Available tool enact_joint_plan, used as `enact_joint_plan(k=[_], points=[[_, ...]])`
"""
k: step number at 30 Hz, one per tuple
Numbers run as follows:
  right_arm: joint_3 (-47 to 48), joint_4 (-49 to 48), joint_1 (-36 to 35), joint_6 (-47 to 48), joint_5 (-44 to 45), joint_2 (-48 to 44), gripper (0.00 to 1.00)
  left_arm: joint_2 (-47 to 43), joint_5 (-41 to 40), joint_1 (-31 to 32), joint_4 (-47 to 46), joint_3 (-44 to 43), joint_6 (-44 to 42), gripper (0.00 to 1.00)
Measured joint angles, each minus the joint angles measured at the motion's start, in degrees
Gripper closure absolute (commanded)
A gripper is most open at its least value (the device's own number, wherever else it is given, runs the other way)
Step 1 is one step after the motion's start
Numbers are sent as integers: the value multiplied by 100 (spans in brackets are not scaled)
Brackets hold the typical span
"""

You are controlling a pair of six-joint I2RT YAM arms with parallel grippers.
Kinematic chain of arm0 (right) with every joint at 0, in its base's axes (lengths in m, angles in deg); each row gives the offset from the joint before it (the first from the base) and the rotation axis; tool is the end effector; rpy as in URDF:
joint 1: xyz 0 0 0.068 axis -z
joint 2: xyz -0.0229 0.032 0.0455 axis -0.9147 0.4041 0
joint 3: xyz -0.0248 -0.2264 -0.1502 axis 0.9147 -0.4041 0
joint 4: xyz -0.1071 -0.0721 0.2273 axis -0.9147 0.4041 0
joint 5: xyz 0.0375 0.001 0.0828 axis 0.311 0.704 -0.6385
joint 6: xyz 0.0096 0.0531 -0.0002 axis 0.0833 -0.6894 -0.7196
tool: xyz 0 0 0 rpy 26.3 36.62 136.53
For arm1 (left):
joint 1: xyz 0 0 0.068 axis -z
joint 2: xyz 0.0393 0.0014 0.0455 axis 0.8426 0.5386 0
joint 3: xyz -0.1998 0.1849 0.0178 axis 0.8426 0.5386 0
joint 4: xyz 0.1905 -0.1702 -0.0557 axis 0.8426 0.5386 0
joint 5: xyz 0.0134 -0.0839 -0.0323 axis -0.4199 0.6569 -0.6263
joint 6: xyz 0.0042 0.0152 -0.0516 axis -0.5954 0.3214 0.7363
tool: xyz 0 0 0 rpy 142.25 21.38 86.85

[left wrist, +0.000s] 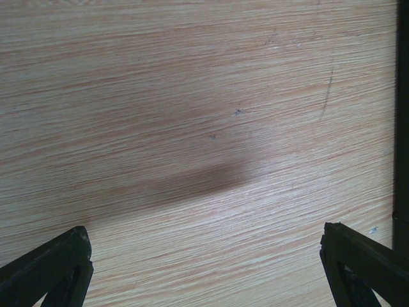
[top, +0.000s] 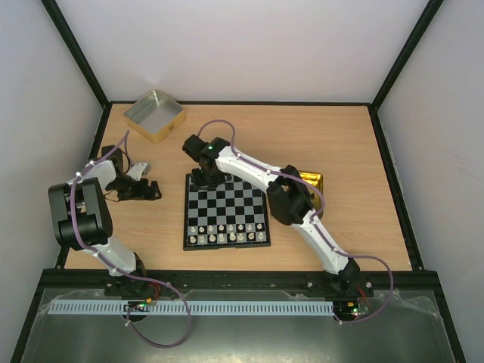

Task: Set up the chess pieces on the board
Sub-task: Place the chess piece on the chessboard.

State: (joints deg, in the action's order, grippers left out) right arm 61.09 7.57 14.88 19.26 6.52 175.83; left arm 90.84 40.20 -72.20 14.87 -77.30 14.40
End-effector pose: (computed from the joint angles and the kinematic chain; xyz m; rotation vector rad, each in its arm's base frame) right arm 0.3129 0.4045 0.1799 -0.4952 2.9812 0.6029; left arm 0.2808 0.0610 0.1594 0.1948 2.8227 -0.4213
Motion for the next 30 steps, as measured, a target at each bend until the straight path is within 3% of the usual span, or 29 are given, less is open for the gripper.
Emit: enact_joint_plan(k=[14,30], points=[[42,-2,0,22,-31,22,81,0,0,0,-11,2,-2,3],[-162,-33,0,-33,-37,-127,79,0,0,0,-26,22,-37,3]])
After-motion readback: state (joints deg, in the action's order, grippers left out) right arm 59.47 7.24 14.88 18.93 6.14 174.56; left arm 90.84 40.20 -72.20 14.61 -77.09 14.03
